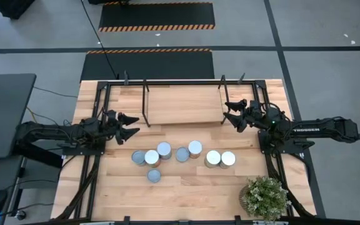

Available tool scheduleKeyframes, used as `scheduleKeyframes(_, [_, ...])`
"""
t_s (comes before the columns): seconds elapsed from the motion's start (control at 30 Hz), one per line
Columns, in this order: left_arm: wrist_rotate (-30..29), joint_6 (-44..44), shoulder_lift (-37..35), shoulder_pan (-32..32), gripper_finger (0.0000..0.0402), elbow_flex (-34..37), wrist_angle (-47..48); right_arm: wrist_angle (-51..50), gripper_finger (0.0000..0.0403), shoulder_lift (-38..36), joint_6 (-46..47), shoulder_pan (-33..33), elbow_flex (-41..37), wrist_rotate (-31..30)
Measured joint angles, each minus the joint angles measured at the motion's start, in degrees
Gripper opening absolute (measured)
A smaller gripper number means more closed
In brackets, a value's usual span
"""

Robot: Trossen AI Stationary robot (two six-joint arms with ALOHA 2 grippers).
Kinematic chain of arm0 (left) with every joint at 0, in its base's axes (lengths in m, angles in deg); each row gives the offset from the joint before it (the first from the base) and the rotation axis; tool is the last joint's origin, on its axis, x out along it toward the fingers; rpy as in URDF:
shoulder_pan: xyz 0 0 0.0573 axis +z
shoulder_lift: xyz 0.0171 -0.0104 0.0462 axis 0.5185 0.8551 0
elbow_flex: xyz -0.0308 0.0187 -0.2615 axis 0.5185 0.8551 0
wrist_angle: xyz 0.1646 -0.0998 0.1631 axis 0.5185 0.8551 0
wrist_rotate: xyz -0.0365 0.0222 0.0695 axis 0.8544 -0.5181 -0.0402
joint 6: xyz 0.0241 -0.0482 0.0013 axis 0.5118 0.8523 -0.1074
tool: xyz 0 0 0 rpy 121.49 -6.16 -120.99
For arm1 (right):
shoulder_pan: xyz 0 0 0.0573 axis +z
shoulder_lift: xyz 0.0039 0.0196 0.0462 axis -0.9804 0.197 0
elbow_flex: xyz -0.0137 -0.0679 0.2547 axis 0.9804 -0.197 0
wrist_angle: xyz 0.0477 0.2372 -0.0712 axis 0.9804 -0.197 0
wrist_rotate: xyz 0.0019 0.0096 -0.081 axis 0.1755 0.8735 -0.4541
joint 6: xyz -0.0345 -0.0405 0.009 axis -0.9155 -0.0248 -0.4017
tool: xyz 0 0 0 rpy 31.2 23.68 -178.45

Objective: Pick and place cans onto a shelf
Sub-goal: Put the canned peaches on the shelf

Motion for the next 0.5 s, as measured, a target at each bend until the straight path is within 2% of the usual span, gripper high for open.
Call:
scheduleKeyframes(0.13, [-1.0,-2.4,0.0,0.0,0.0393,0.0,-0.1,0.0,0.0373,0.0,-0.3,0.5,0.0,0.2])
scheduleKeyframes(0.33, [-3.4,-3.8,0.0,0.0,0.0393,0.0,-0.4,0.0,0.0373,0.0,1.3,2.1,0.0,6.7])
scheduleKeyframes(0.5, [-8.5,-5.4,0.0,0.2,0.0393,0.0,0.3,0.0,0.0373,0.0,2.6,4.1,0.0,6.4])
